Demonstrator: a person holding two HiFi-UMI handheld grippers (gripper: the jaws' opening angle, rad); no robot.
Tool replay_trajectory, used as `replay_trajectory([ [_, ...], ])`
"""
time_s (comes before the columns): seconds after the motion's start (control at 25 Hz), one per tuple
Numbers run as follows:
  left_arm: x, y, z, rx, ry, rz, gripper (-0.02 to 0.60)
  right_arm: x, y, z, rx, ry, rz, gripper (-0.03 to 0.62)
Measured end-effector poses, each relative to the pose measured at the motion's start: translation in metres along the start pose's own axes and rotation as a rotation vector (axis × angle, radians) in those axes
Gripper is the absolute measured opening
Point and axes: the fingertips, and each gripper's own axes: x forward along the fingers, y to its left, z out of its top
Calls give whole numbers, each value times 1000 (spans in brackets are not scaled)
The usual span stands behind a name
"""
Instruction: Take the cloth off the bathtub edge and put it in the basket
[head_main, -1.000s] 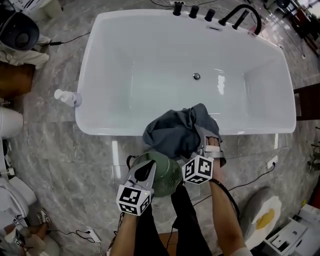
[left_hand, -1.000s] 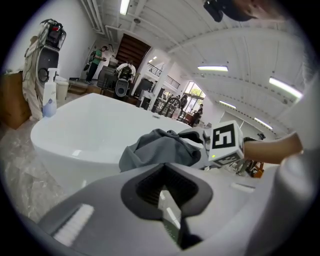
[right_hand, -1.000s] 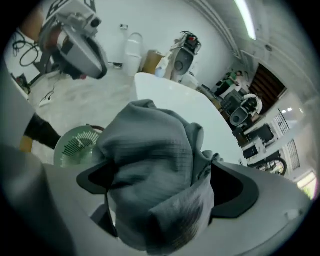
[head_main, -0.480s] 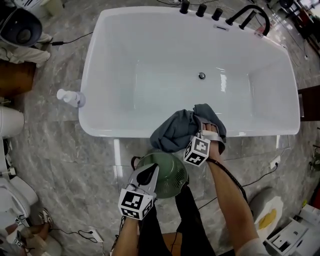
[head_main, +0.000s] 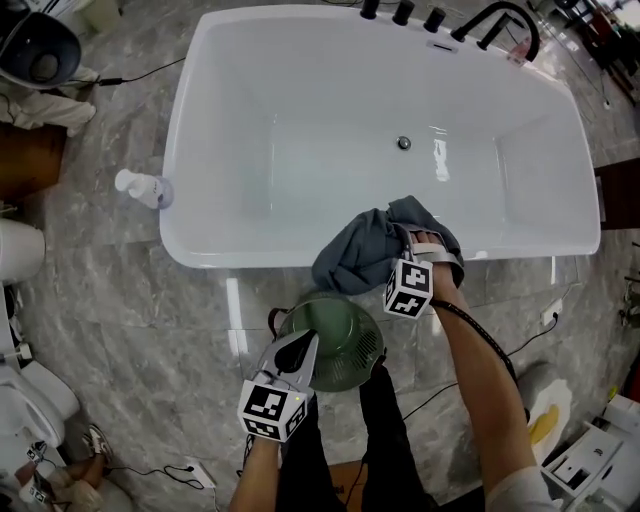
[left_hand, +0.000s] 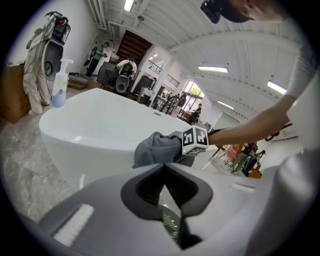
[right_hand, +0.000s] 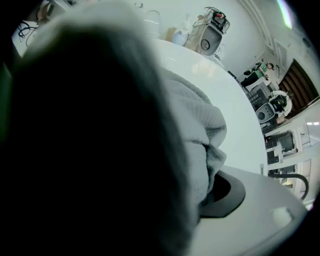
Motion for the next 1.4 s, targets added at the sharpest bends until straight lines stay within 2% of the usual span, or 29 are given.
replay_trajectory([
  [0.12, -14, 8, 0, 20, 24, -32, 57, -5, -2, 0, 2, 25, -23, 451],
  [0.36, -49, 43, 7, 132, 78, -48, 57, -34, -6, 0, 53, 14, -143, 374],
  [0.52, -55, 55, -2, 129, 93, -33, 57, -49, -4, 1, 89, 4, -224, 310],
  [0.68, -52, 43, -7, 102, 80, -50, 57, -69, 1, 4, 194, -44, -267, 242],
  [0.8, -52, 32, -6, 90, 70, -65, 57, -92, 7, 4, 255, -106, -295, 232],
  [1.0, -66, 39, -4, 77, 57, -22, 57, -131, 29, 16, 347, -221, -340, 230],
  [1.16, -75, 32, -7, 76, 53, -8, 57, -159, 62, 24, 345, -281, -351, 230],
  [1.4, -80, 13, -23, 69, 54, -12, 57, -177, 123, 29, 359, -330, -305, 230],
])
